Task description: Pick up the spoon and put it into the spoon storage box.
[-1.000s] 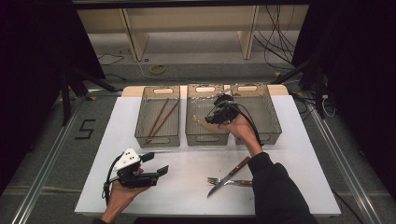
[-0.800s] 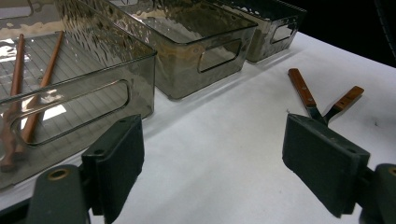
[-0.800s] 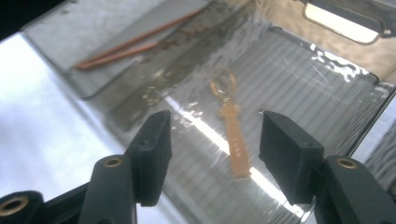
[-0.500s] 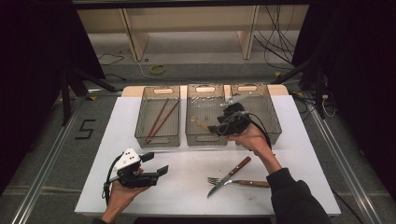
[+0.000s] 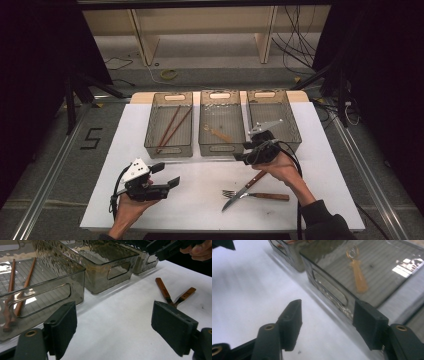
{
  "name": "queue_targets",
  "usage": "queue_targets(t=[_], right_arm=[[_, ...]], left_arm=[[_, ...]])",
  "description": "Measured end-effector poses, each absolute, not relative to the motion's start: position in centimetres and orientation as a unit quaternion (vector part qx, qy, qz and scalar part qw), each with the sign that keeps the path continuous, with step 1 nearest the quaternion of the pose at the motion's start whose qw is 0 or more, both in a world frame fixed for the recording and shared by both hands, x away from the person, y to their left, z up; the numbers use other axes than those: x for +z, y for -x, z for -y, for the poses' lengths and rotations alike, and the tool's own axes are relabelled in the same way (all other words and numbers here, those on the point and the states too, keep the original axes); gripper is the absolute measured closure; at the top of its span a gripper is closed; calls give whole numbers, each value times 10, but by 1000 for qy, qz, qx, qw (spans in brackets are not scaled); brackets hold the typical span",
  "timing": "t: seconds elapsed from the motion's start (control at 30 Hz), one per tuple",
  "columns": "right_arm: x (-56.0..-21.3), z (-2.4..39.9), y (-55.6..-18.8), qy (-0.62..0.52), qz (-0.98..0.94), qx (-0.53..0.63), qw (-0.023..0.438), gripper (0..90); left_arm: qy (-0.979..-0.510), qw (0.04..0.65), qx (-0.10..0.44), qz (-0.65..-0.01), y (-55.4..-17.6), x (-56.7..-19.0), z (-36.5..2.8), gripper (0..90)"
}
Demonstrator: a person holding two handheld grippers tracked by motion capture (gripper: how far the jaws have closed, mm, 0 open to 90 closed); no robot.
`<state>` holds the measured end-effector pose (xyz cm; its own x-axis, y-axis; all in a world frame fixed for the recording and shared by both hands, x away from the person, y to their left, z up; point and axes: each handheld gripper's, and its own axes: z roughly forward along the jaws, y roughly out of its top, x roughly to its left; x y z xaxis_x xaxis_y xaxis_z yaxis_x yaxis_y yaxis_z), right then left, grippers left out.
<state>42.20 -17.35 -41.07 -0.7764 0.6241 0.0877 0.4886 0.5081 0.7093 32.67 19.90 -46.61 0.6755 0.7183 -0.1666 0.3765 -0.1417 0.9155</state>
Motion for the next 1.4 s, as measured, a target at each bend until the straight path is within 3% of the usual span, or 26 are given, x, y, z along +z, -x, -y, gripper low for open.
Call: queue_targets(t=[0.4, 0.93, 1.4], right_arm=[[-433, 192, -417, -335, -868, 358, 84, 488], [-452, 207, -419, -344, -876, 328, 84, 799], [-464, 207, -422, -347, -884, 301, 83, 900]], left_arm=[[-738, 541, 162, -370, -327, -466, -200, 201], [-739, 539, 161, -371, -328, -466, -200, 202], [-738, 540, 161, -371, -328, -466, -200, 202]])
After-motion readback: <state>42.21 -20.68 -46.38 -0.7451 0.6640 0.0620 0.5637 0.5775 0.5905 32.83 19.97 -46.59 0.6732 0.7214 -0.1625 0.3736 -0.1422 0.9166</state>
